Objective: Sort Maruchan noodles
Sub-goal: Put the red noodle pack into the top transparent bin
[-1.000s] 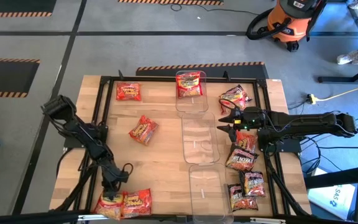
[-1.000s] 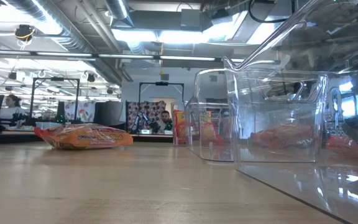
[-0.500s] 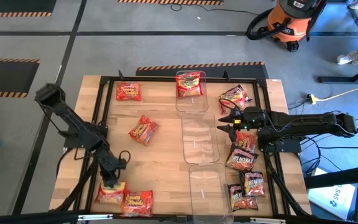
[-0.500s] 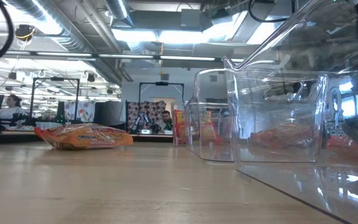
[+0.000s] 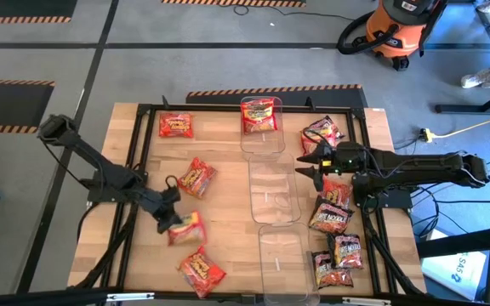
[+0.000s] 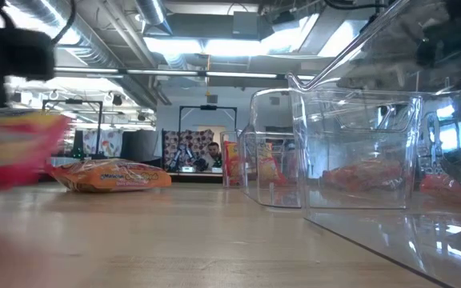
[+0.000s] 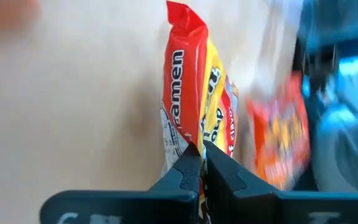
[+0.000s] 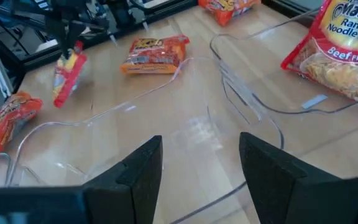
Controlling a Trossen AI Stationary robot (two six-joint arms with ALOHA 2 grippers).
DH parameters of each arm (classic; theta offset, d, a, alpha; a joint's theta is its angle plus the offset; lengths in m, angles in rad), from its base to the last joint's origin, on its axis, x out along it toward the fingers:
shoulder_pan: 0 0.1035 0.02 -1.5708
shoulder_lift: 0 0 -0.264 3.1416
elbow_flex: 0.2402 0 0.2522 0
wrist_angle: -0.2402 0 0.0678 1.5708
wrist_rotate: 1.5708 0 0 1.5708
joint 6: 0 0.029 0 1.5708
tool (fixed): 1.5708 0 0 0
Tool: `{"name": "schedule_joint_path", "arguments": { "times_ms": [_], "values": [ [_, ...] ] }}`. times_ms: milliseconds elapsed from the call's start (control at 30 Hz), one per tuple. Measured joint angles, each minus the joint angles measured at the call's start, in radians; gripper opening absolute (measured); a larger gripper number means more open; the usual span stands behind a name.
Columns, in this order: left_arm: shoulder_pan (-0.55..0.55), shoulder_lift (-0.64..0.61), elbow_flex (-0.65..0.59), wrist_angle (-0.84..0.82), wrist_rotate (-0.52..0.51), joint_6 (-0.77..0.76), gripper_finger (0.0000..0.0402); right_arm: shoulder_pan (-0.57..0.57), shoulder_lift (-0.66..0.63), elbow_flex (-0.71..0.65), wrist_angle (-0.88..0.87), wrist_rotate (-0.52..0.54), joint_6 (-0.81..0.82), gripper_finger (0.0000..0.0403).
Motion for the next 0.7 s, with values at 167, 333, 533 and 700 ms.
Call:
{"name": "schedule_joint_path", "arguments": {
  "times_ms": [167,333,533,700],
  "values": [
    [0.080,0.002,0.000,0.099,-0.147,0.166,0.0000,0.000,0.000,-0.002,0.000,0.059,-0.029,0.0193],
    [0.165,0.003,0.000,0.210,-0.227,0.314,0.0000,0.000,0.000,-0.003,0.041,0.171,-0.080,0.0193],
    [0.258,0.003,0.000,0.327,-0.240,0.447,0.0000,0.000,0.000,-0.003,0.114,0.143,-0.100,0.0235],
    [0.318,0.003,0.000,0.448,-0.241,0.578,0.0000,0.000,0.016,-0.003,0.190,0.118,-0.044,0.0302]
  ]
}}
